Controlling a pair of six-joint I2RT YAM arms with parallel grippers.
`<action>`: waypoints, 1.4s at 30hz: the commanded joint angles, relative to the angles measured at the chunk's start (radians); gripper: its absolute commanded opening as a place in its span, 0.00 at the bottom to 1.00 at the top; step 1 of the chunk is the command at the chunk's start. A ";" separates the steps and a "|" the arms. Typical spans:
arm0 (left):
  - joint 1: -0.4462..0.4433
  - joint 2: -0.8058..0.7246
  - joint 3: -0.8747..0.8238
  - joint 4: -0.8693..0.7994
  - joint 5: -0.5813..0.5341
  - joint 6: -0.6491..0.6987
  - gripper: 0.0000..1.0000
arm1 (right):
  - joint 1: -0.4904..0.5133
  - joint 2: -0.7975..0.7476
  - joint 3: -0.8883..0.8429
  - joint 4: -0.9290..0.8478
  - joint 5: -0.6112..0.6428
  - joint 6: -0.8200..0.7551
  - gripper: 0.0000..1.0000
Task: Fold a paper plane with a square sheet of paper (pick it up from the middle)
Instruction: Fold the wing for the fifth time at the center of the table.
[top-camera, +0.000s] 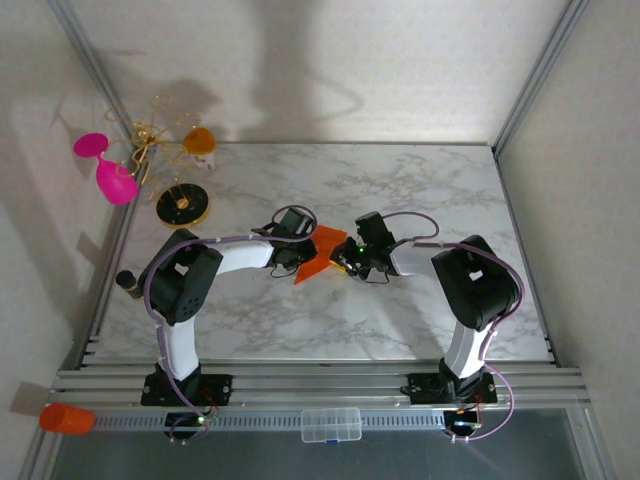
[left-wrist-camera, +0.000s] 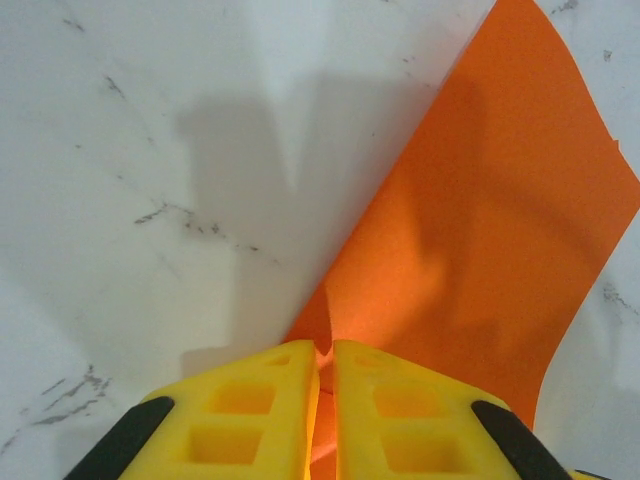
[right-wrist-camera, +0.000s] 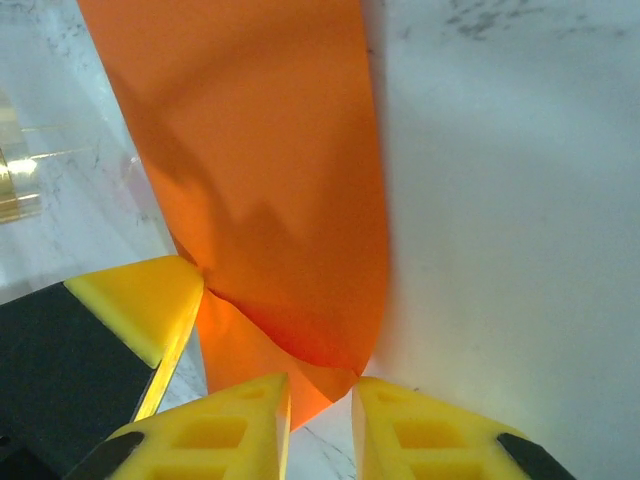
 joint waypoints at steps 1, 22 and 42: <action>0.019 0.020 -0.039 -0.078 -0.040 -0.006 0.15 | -0.005 0.017 0.008 0.017 -0.015 -0.006 0.22; 0.028 0.004 -0.039 -0.079 -0.039 -0.004 0.15 | -0.012 -0.013 -0.030 0.072 0.029 0.045 0.08; -0.095 -0.352 -0.248 0.288 -0.162 0.568 0.73 | -0.082 -0.163 -0.061 0.015 0.048 0.104 0.00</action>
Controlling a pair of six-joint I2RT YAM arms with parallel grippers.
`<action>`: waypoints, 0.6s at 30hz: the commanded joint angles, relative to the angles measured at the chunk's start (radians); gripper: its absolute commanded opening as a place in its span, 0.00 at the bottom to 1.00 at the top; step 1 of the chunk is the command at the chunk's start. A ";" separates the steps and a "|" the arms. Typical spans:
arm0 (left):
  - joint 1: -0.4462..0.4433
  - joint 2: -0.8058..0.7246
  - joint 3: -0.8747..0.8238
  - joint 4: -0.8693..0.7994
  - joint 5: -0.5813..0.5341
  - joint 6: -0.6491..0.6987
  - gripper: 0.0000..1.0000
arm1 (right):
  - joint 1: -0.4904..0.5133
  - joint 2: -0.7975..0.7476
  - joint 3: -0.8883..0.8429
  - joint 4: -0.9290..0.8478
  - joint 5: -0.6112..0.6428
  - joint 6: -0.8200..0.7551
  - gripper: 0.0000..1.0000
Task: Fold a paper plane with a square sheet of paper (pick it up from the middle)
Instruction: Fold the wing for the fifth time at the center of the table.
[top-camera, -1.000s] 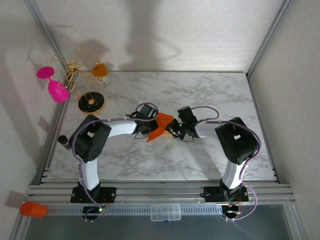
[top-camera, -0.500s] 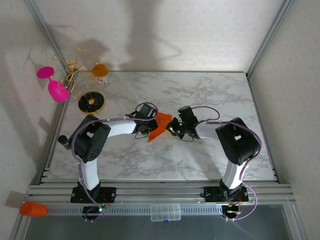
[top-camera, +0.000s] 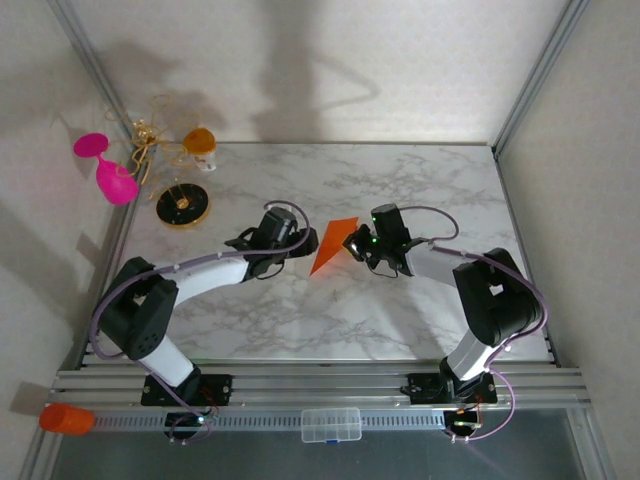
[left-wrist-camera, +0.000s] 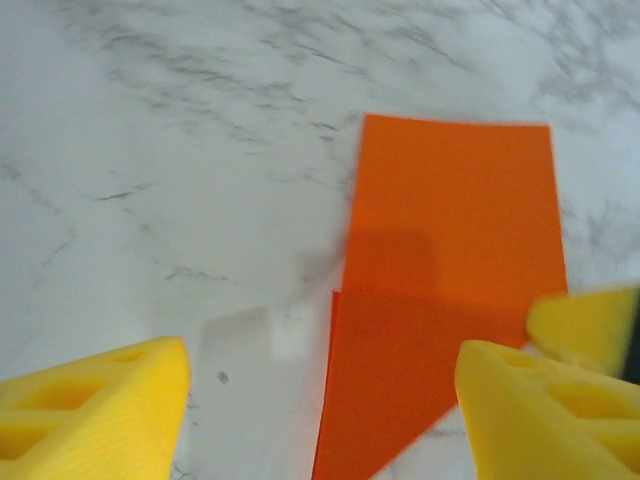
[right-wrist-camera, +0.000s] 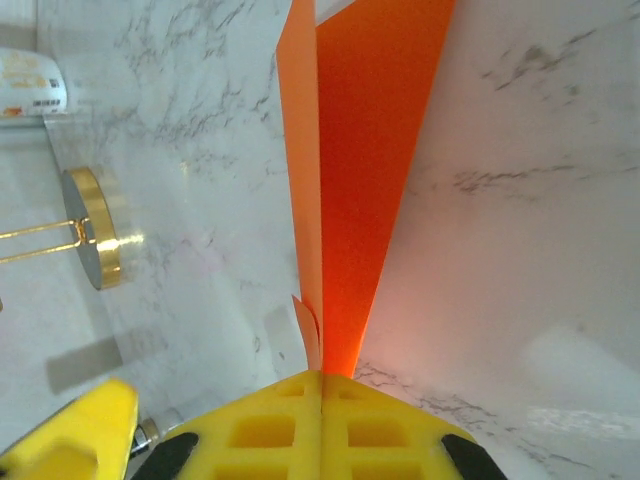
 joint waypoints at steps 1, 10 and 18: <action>-0.074 -0.039 -0.075 0.173 -0.056 0.260 0.74 | -0.012 -0.021 -0.012 -0.026 -0.018 0.031 0.00; -0.136 -0.002 -0.243 0.527 -0.031 0.598 0.75 | -0.027 -0.027 -0.004 -0.031 -0.056 0.047 0.00; -0.144 0.122 -0.175 0.530 0.018 0.728 0.73 | -0.033 -0.024 0.002 -0.037 -0.075 0.047 0.00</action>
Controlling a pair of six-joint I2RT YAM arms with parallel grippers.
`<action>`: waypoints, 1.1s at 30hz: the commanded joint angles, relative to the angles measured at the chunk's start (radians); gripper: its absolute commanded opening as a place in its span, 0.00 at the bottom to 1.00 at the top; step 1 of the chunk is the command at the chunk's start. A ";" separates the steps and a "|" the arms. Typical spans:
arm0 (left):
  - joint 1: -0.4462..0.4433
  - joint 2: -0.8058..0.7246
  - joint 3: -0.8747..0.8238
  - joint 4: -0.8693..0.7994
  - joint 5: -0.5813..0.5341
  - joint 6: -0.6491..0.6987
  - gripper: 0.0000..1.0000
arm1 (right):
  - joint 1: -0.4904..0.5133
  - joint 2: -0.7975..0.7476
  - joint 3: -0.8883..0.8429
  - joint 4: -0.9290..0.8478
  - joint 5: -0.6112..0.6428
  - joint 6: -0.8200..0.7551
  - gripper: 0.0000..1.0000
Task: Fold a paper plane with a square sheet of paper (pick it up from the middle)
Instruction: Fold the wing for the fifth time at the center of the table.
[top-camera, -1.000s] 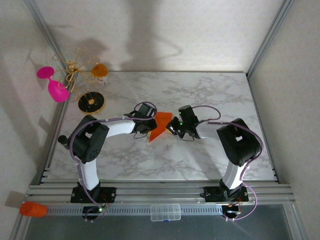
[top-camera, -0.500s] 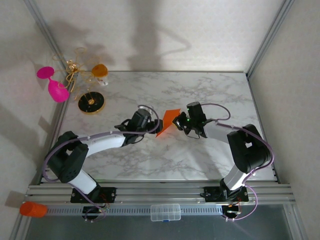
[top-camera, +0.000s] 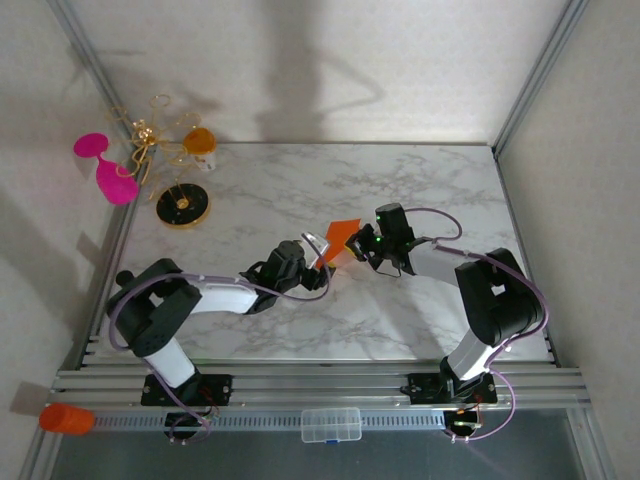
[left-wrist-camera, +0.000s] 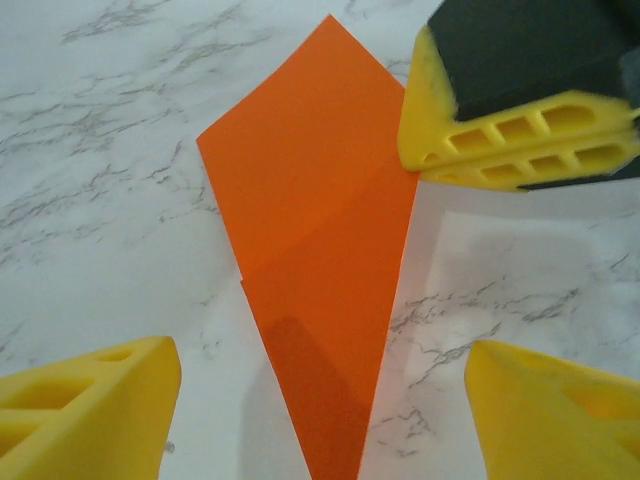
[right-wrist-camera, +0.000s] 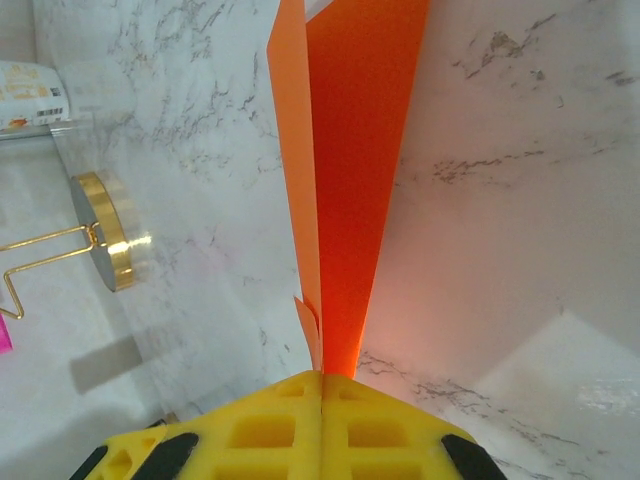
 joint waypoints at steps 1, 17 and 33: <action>-0.016 0.054 0.053 0.044 0.018 0.103 0.72 | -0.006 -0.023 0.003 -0.021 -0.026 0.010 0.00; -0.032 0.178 0.118 0.042 -0.097 0.182 0.40 | -0.013 -0.016 0.003 -0.020 -0.052 0.019 0.01; -0.034 0.193 0.117 0.021 -0.078 0.169 0.18 | -0.019 -0.004 0.034 -0.072 -0.036 -0.012 0.40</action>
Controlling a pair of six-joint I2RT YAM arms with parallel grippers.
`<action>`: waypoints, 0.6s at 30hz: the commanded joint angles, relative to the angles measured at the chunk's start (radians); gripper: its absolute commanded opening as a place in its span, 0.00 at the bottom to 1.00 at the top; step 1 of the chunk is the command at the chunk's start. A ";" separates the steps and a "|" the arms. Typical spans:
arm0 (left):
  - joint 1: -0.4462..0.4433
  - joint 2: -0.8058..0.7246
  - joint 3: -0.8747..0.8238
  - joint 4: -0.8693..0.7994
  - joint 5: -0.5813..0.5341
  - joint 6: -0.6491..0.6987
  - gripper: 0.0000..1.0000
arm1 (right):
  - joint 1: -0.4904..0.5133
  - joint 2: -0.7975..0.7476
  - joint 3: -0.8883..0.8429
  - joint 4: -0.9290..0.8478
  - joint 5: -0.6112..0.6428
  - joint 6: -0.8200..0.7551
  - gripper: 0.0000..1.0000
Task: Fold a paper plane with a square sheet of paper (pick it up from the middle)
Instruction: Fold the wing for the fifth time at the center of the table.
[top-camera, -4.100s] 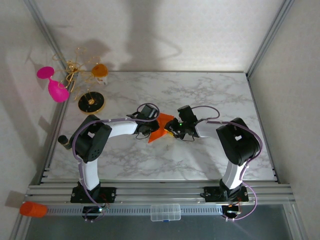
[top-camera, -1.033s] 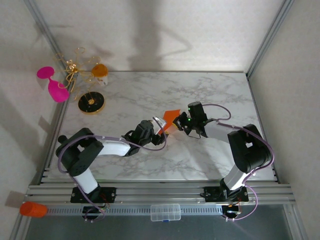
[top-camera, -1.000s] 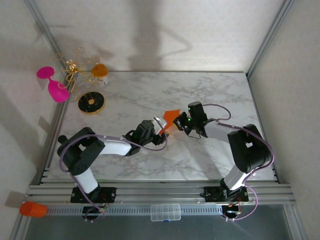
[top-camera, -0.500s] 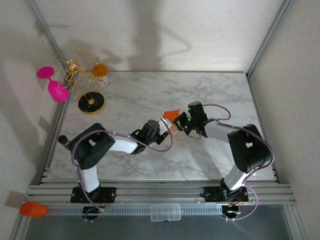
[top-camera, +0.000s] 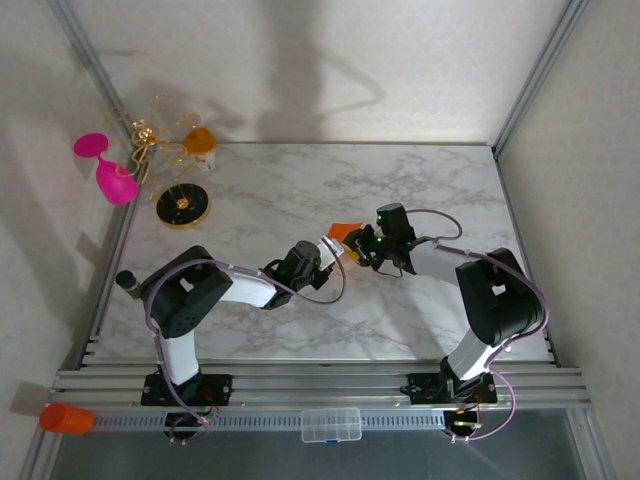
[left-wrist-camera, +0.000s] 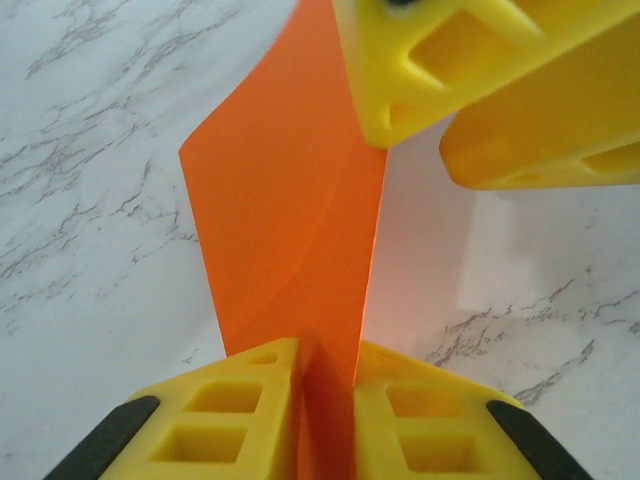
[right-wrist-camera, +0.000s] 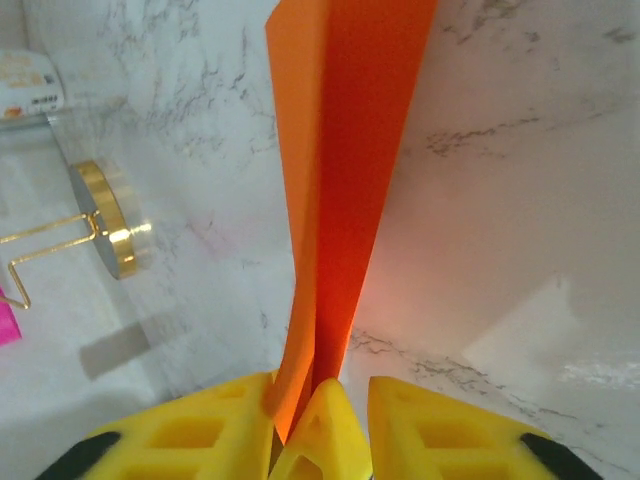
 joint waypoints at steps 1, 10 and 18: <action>-0.008 0.018 0.013 -0.009 0.003 -0.020 0.18 | -0.010 -0.008 0.036 -0.051 0.019 -0.032 0.46; 0.001 0.014 -0.011 -0.002 0.087 -0.131 0.12 | -0.040 -0.073 0.035 -0.111 0.112 -0.098 0.67; 0.018 0.021 -0.007 -0.020 0.178 -0.189 0.06 | -0.052 -0.105 0.009 -0.111 0.139 -0.115 0.72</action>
